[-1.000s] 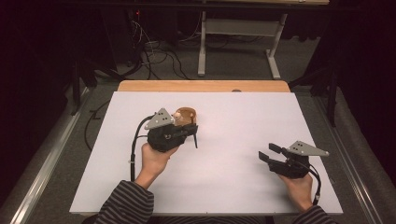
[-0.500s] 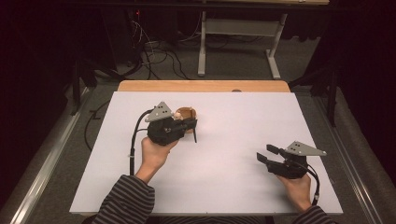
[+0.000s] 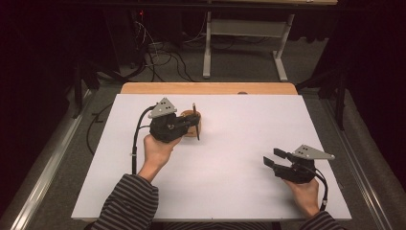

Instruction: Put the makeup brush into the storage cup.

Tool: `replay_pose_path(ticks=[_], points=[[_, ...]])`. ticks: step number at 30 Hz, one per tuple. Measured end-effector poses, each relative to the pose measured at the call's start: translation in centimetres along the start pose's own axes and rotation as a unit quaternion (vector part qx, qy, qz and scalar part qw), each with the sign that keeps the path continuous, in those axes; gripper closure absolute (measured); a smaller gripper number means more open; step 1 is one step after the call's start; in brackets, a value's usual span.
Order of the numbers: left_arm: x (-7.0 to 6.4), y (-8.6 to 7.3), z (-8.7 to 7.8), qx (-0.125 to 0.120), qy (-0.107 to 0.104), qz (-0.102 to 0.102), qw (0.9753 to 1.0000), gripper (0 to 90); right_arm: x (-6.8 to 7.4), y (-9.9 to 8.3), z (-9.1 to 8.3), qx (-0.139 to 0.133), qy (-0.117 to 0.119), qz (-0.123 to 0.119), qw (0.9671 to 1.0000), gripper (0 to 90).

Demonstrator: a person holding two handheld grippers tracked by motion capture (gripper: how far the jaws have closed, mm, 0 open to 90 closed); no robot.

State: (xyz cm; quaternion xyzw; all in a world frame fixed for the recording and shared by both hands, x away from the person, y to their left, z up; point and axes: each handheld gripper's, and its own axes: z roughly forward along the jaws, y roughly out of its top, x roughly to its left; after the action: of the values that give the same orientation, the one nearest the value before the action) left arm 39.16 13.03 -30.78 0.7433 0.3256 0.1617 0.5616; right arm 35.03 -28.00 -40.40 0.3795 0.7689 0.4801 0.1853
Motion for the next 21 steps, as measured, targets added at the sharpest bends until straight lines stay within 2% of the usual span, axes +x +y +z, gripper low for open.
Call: replay_pose_path(ticks=[21], points=[[1.1, 1.3, 1.0, 0.005, 0.020, 0.001, 0.9998, 83.3, 0.0, 0.0, 0.0, 0.002, 0.000, 0.002, 1.0000, 44.4]])
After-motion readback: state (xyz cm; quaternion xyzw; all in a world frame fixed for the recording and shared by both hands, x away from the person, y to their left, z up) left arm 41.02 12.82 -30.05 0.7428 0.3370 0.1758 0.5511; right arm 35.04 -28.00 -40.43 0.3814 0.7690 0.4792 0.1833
